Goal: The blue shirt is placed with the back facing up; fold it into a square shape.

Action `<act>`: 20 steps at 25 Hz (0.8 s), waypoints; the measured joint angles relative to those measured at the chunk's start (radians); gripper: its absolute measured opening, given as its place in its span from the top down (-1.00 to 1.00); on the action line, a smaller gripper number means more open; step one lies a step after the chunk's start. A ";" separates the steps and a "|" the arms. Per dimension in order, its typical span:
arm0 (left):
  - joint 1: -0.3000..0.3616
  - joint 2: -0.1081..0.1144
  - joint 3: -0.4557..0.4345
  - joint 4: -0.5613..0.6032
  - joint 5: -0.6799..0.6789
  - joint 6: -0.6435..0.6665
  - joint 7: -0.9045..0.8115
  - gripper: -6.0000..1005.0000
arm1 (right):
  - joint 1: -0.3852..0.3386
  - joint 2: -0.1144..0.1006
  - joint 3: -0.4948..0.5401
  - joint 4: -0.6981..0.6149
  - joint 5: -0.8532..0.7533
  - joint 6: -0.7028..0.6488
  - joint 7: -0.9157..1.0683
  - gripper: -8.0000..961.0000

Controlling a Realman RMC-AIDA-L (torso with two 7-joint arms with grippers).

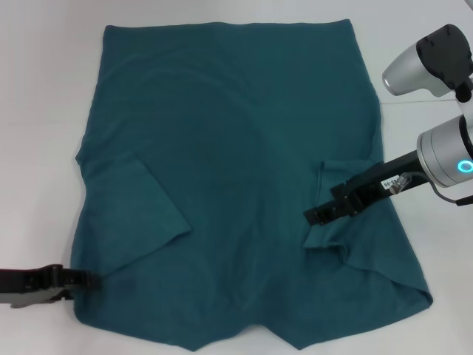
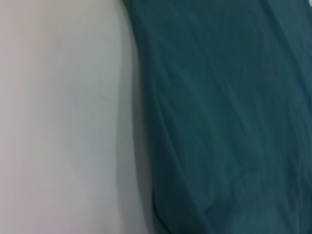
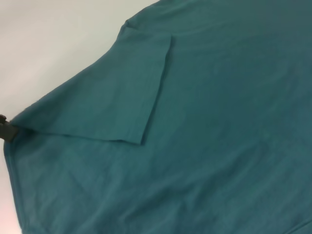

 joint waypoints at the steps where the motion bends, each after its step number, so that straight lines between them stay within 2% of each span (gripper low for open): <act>1: -0.005 0.000 0.018 -0.003 0.001 -0.007 -0.004 -0.24 | -0.001 0.000 0.000 0.000 0.000 0.000 0.000 -0.74; 8: -0.010 -0.005 0.047 -0.005 0.036 -0.037 -0.028 0.36 | -0.009 0.000 0.002 0.000 0.001 0.003 0.001 -0.74; 20: -0.013 -0.006 0.048 0.010 0.040 -0.035 -0.028 0.84 | -0.012 0.001 0.002 -0.002 0.004 0.003 0.013 -0.74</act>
